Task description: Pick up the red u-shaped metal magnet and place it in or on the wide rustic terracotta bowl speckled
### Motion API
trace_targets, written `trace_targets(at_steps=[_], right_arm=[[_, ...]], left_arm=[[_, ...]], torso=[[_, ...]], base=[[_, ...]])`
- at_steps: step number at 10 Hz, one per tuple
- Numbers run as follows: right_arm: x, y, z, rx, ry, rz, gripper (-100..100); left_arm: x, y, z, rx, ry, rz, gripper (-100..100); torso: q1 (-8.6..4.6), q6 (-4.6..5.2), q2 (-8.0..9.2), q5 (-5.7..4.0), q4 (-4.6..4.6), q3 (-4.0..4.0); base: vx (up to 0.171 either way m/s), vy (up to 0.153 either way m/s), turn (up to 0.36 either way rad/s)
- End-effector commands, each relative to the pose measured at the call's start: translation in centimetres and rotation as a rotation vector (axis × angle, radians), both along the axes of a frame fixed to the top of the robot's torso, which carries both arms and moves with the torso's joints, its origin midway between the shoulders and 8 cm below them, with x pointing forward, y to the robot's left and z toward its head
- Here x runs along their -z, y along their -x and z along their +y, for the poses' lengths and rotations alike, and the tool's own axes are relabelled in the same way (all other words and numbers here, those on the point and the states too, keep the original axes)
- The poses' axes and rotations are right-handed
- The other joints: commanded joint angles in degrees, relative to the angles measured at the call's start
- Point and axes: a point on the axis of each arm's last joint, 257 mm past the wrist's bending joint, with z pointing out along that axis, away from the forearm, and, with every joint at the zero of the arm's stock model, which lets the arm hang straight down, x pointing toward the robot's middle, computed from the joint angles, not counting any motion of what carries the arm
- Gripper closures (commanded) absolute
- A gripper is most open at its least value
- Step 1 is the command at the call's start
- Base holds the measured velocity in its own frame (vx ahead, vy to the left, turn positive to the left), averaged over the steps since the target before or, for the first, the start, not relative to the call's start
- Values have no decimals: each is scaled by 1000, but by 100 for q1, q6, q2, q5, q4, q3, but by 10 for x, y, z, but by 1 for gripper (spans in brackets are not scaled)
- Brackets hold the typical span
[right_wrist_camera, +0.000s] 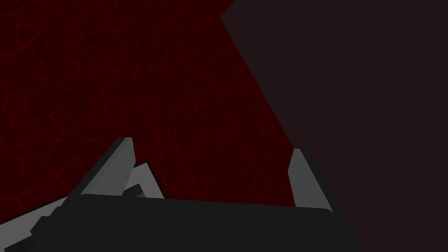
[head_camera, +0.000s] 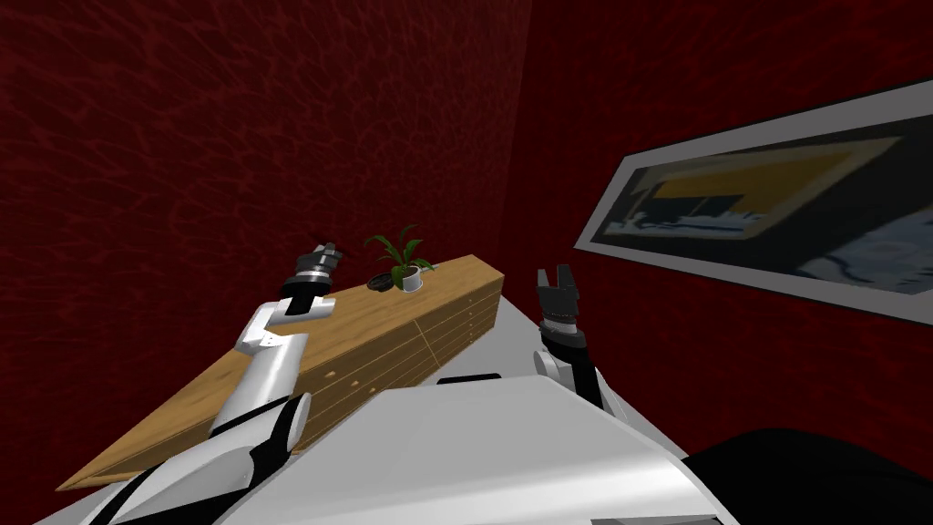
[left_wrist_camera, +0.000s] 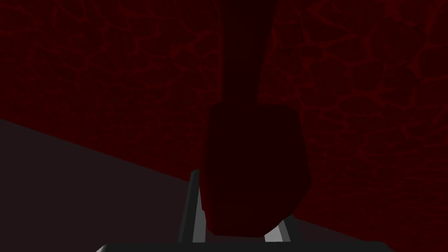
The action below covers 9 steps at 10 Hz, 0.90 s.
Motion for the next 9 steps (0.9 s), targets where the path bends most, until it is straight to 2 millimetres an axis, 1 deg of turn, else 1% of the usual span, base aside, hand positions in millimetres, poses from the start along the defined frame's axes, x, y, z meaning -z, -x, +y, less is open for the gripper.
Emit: trace_targets(at_steps=[1,4,5,7,9], right_arm=[[0,0,0,0,0,0,0],[0,0,0,0,0,0,0],[0,0,0,0,0,0,0],[0,0,0,0,0,0,0],[0,0,0,0,0,0,0]], left_arm=[[-36,11,10,-26,-20,-52,100],[-73,26,22,-64,-52,-103,100],[-90,36,31,-97,-66,-128,100],[-97,43,43,-134,-63,-136,100],[-91,48,61,-177,-39,-121,100]], torso=[[0,0,0,0,0,0],[0,-4,-12,1,-4,-8],[0,-2,-20,0,-6,-12],[9,-7,-26,3,-9,-17],[22,-5,-36,12,-15,-25]], base=[[-47,-9,-167],[-21,-6,-97],[-5,-2,-157],[4,16,-118],[8,33,-137]])
